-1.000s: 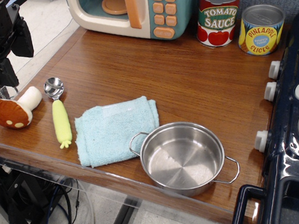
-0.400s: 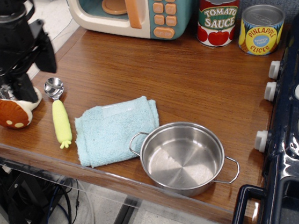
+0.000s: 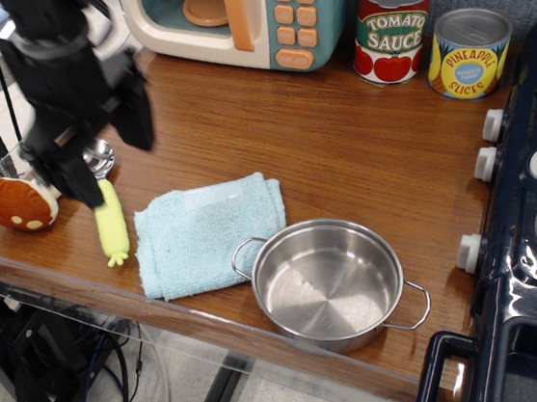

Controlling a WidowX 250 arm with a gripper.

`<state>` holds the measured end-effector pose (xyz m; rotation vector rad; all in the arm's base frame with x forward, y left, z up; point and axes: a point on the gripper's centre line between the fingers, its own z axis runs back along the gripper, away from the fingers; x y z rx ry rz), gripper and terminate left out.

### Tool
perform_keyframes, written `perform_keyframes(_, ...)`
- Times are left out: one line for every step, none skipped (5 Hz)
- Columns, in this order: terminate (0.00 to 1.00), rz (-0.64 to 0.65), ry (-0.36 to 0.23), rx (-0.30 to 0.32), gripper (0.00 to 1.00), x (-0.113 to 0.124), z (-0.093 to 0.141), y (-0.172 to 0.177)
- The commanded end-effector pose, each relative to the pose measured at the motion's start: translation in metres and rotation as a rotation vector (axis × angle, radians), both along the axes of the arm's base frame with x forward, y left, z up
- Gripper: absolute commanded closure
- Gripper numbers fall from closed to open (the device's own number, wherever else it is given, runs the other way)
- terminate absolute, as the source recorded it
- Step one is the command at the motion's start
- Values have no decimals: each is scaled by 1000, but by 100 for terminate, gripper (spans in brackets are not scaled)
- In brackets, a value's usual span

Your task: Pick up the pan and move it to the opposite corner

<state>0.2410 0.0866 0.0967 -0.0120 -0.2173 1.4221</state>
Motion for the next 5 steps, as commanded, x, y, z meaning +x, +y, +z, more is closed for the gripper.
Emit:
perform_keyframes(0, -248, -8, 32, 0, -20, -11, -33)
perform_keyframes(0, -326, -16, 36, 0, -25, -15, -49)
perform_keyframes(0, -388, -20, 46, 0, -26, -17, -65)
perform_keyframes(0, -430, -28, 45, 0, -28, -17, -78)
perform_keyframes(0, -443, -24, 90, 0, -17, -29, -90)
